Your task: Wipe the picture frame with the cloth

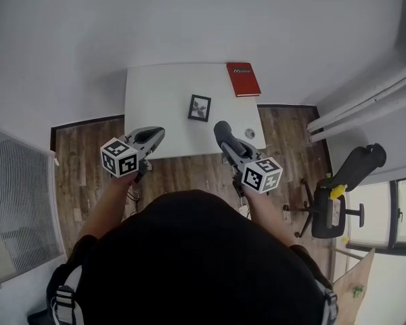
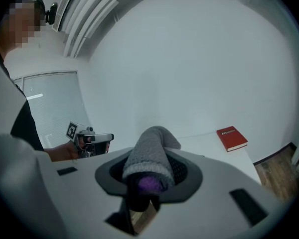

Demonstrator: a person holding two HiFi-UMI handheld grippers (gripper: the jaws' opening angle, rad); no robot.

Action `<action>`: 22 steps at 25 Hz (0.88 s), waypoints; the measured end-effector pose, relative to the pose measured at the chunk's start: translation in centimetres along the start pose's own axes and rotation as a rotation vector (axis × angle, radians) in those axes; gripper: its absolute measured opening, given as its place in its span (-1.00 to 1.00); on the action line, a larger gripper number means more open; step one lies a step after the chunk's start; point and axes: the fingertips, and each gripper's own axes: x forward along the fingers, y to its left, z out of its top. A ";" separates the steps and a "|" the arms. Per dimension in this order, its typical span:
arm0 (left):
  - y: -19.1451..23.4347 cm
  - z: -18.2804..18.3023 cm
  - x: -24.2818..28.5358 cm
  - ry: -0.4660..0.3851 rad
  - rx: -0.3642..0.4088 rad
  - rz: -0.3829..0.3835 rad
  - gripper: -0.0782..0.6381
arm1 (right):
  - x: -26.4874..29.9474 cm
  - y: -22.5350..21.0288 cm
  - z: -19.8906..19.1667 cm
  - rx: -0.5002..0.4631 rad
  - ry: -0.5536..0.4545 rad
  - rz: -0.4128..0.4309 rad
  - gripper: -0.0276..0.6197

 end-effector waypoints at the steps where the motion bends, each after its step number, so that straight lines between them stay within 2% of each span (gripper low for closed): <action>1: 0.6 0.1 0.1 0.004 -0.001 -0.005 -0.75 | 0.5 0.0 0.2 0.002 0.000 -0.002 -0.58; 9: 2.8 0.1 -0.4 0.029 -0.006 -0.037 -0.75 | 3.1 1.5 0.4 0.017 0.007 -0.003 -0.58; 14: 3.6 -0.4 -0.7 0.039 -0.021 -0.052 -0.75 | 3.8 2.5 0.2 -0.012 0.033 -0.007 -0.58; 22: 3.2 -0.1 -0.6 0.011 -0.027 -0.072 -0.75 | 2.5 0.6 0.4 -0.067 0.061 -0.057 -0.58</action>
